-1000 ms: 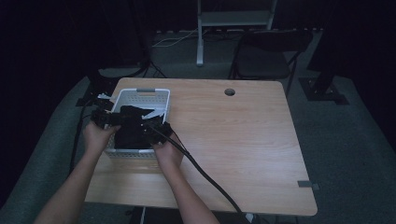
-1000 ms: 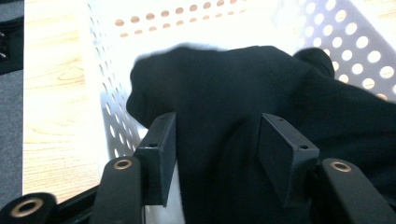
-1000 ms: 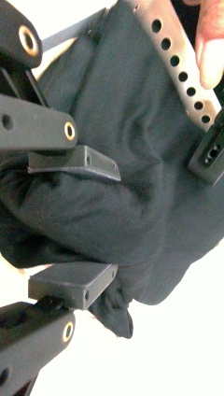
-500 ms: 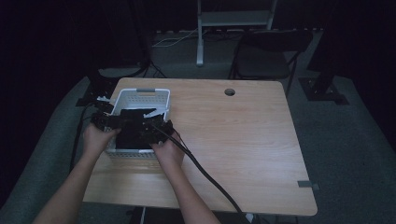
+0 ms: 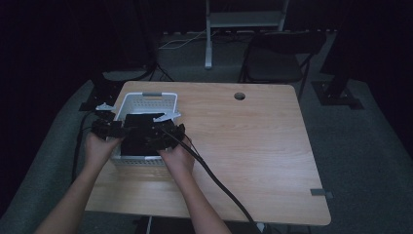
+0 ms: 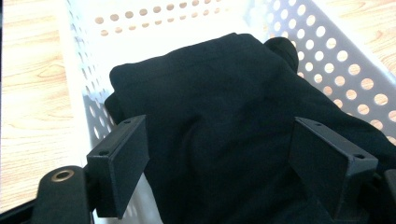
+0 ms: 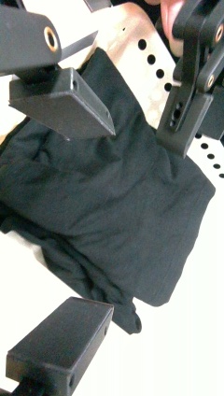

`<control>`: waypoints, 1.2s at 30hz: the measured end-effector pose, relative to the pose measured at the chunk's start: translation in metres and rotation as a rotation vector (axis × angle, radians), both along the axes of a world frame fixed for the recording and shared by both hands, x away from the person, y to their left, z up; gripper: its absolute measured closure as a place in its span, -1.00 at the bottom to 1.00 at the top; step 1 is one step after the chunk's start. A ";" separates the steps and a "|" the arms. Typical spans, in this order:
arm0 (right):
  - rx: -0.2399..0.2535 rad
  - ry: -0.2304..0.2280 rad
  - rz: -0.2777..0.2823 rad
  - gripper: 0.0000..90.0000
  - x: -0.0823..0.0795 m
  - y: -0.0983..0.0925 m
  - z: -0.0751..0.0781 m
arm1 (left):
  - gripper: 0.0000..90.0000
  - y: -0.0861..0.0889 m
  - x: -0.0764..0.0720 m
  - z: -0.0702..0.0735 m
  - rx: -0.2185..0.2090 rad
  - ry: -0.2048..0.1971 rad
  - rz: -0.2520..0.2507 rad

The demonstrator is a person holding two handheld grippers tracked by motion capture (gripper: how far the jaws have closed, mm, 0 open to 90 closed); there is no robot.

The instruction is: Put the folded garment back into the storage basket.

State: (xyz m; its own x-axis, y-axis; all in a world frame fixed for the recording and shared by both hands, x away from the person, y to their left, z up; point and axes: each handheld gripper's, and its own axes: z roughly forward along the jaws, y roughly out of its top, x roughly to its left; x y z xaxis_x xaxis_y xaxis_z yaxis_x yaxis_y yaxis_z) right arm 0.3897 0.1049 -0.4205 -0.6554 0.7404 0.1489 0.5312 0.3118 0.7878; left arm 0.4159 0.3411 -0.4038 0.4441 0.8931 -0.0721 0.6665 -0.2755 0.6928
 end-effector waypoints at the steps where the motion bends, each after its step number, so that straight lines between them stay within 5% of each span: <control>1: -0.004 -0.006 -0.006 -0.72 -0.001 -0.001 0.000 | -0.53 0.001 -0.002 0.000 -0.001 -0.008 0.004; 4: 0.011 -0.012 0.003 -0.78 -0.002 -0.008 0.002 | -0.53 0.006 -0.009 -0.001 -0.031 -0.033 0.025; 12: 0.020 -0.010 0.008 -0.91 -0.005 -0.013 0.005 | -0.53 0.005 -0.018 0.001 -0.030 -0.054 0.013; 14: 0.024 -0.012 0.011 -0.91 -0.007 -0.015 0.007 | -0.77 0.002 -0.020 -0.001 0.008 -0.046 0.025; 17: 0.035 -0.001 0.018 -0.91 -0.009 -0.021 0.007 | -0.77 -0.001 -0.025 -0.003 0.030 -0.053 0.017; 28: 0.047 0.006 0.008 -0.89 -0.018 -0.055 0.004 | -0.77 0.001 -0.046 -0.001 -0.033 -0.103 -0.005; 36: 0.059 -0.021 -0.025 -0.89 -0.032 -0.092 0.004 | -0.77 0.001 -0.075 0.001 -0.058 -0.185 -0.015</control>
State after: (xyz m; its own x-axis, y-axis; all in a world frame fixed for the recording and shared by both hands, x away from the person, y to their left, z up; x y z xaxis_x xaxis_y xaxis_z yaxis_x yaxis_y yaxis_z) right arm 0.3577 0.0130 -0.4169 -0.6405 0.7466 0.1797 0.5215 0.2512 0.8154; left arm 0.3413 0.3423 -0.4027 0.4674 0.8832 -0.0388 0.5222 -0.2404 0.8182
